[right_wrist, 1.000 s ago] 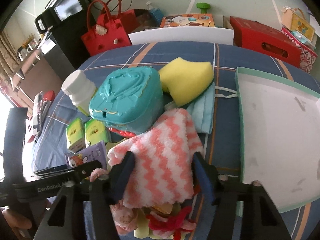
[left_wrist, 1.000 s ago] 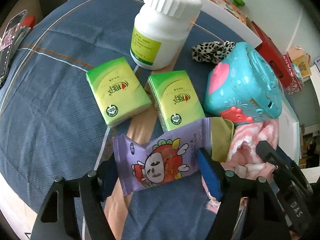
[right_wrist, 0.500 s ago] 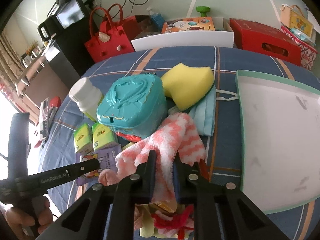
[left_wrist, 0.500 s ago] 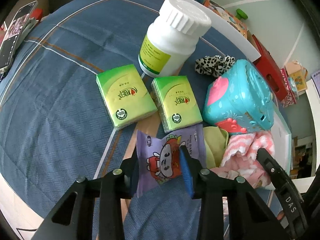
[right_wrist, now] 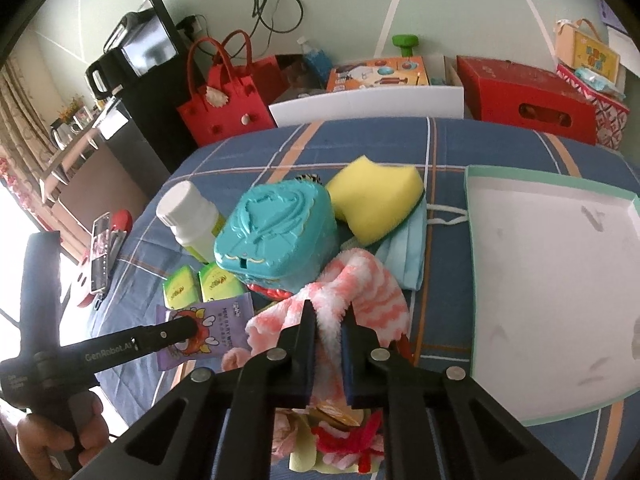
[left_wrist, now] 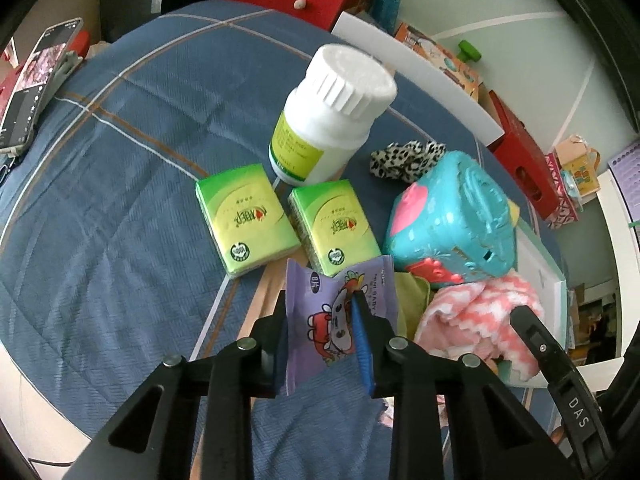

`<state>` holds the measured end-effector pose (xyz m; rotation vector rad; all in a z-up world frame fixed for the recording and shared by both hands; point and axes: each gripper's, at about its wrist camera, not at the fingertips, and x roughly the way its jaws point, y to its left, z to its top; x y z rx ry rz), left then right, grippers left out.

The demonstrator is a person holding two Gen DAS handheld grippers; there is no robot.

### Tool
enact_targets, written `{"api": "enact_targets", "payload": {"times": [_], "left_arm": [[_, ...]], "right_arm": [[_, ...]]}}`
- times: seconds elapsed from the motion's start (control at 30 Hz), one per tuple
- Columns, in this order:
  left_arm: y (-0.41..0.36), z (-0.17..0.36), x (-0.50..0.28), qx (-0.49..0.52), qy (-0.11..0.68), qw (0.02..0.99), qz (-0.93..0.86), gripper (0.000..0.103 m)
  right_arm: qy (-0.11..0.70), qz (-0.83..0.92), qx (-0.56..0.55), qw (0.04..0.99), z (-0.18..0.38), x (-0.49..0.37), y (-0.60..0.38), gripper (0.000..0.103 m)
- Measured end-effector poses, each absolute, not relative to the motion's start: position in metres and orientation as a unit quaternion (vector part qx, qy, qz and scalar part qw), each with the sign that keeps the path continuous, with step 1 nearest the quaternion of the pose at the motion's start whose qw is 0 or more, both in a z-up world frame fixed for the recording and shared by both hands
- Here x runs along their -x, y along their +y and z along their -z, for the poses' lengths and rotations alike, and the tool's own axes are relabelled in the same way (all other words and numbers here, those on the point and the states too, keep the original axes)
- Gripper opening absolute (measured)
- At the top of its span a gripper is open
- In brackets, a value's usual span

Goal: Organize soft objects
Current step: 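Lift and carry the towel and packet over the teal-rimmed tray with both tools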

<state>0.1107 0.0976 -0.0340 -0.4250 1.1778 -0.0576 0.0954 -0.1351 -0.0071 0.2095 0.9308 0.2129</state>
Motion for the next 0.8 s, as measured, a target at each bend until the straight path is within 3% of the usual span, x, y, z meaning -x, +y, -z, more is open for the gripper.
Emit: {"api": "enact_targets", "payload": {"times": [0.8], "left_arm": [[0.089,-0.049,-0.095,0.201,0.458,0.864,0.062,0.027]], "right_arm": [[0.328,-0.097,-0.094,0.935,-0.071,-0.059,-0.145,0.011]]}}
